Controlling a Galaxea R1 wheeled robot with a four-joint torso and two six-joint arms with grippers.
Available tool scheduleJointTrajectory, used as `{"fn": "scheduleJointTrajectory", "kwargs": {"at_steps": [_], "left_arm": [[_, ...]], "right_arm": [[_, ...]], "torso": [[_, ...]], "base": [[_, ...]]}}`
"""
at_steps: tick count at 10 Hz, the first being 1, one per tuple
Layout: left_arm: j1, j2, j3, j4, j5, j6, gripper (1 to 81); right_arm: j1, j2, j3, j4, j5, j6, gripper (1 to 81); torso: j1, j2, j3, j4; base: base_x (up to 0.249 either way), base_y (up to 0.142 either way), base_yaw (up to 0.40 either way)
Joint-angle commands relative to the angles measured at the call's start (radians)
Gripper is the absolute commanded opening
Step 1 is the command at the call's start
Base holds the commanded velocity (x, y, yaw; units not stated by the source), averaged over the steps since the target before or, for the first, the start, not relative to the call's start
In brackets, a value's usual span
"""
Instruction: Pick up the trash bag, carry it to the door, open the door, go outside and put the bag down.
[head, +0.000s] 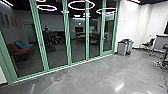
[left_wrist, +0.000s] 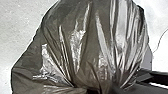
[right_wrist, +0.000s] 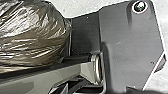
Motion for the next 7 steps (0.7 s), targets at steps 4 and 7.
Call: {"fn": "scheduleJointTrajectory", "kwargs": {"at_steps": [4, 7], "left_arm": [[-0.063, -0.006, 0.002, 0.007, 0.062, 0.002, 1.0], [-0.063, -0.01, 0.002, 0.008, 0.064, 0.002, 1.0]], "right_arm": [[0.057, 0.009, -0.034, -0.005, -0.058, -0.007, 81.1], [0.055, 0.006, -0.035, -0.003, -0.058, -0.005, 81.1]], "torso": [[0.0, 0.0, 0.0, 0.0], [-0.003, -0.002, 0.001, 0.0]], "base": [[0.0, 0.0, 0.0], [0.086, 0.0, 0.0]]}}
